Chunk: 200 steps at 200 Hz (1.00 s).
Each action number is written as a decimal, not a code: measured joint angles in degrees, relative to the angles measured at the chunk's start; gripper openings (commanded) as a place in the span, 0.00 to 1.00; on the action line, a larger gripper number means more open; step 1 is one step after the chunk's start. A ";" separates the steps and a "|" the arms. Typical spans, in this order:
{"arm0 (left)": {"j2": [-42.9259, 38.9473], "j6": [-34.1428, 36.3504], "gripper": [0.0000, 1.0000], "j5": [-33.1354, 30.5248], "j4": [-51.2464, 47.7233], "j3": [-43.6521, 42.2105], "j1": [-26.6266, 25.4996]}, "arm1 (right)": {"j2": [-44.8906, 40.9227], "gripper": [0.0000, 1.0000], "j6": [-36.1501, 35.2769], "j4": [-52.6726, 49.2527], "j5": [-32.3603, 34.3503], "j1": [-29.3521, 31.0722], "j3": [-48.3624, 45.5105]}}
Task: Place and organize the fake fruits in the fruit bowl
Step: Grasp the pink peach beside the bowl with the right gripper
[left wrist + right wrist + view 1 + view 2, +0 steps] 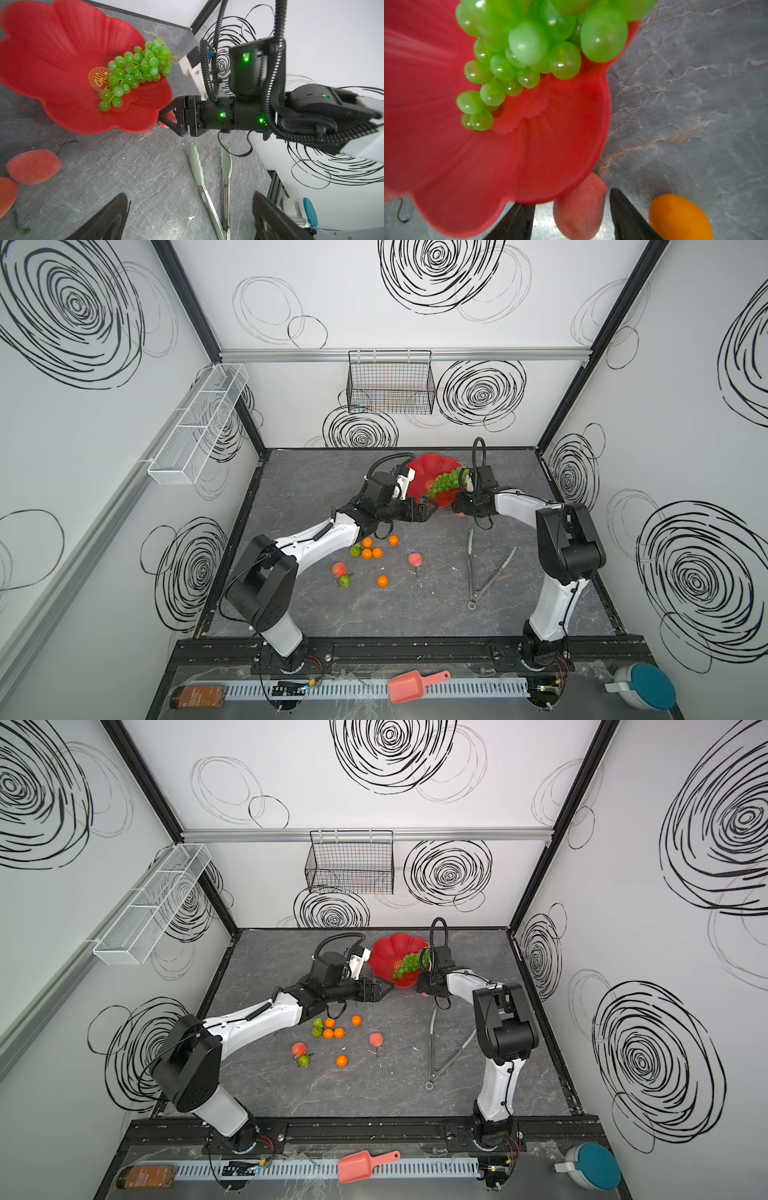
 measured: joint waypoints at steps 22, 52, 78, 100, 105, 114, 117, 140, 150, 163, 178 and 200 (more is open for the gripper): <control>0.00 -0.02 0.96 0.04 0.00 0.00 0.04 | 0.28 0.60 0.13 -0.48 0.44 0.02 0.44; 0.00 -0.09 0.96 0.13 0.02 0.00 0.33 | 1.55 0.57 0.28 -1.25 0.66 0.09 1.25; 0.00 -0.31 0.96 0.26 0.02 0.00 0.79 | 2.71 0.54 0.44 -1.51 0.79 0.33 1.38; 0.00 -0.44 0.96 0.35 0.02 0.00 1.01 | 2.97 0.51 0.46 -1.84 0.90 0.61 1.60; 0.00 -0.46 0.96 0.44 0.02 0.00 1.07 | 2.99 0.50 0.48 -1.99 0.90 0.66 1.70; 0.00 -0.52 0.96 0.50 0.02 0.00 1.11 | 2.99 0.50 0.48 -2.23 0.90 0.70 1.90; 0.00 -0.57 0.96 0.52 0.02 0.00 1.11 | 2.99 0.49 0.48 -2.27 0.90 0.70 1.99; 0.00 -0.63 0.96 0.63 0.02 0.00 1.27 | 2.99 0.46 0.59 -2.32 0.96 0.70 2.12; 0.00 -0.63 0.96 0.63 0.00 0.00 1.31 | 2.97 0.46 0.61 -2.38 1.03 0.70 2.12; 0.00 -0.61 0.96 0.61 -0.07 0.04 1.31 | 2.89 0.45 0.63 -2.54 1.11 0.70 2.12; 0.00 -0.55 0.96 0.55 -0.42 0.22 1.31 | 2.62 0.45 0.63 -2.75 1.29 0.70 2.10; 0.00 -0.31 0.96 0.24 -0.85 0.33 1.31 | 0.87 0.44 0.66 -3.17 1.55 0.70 1.70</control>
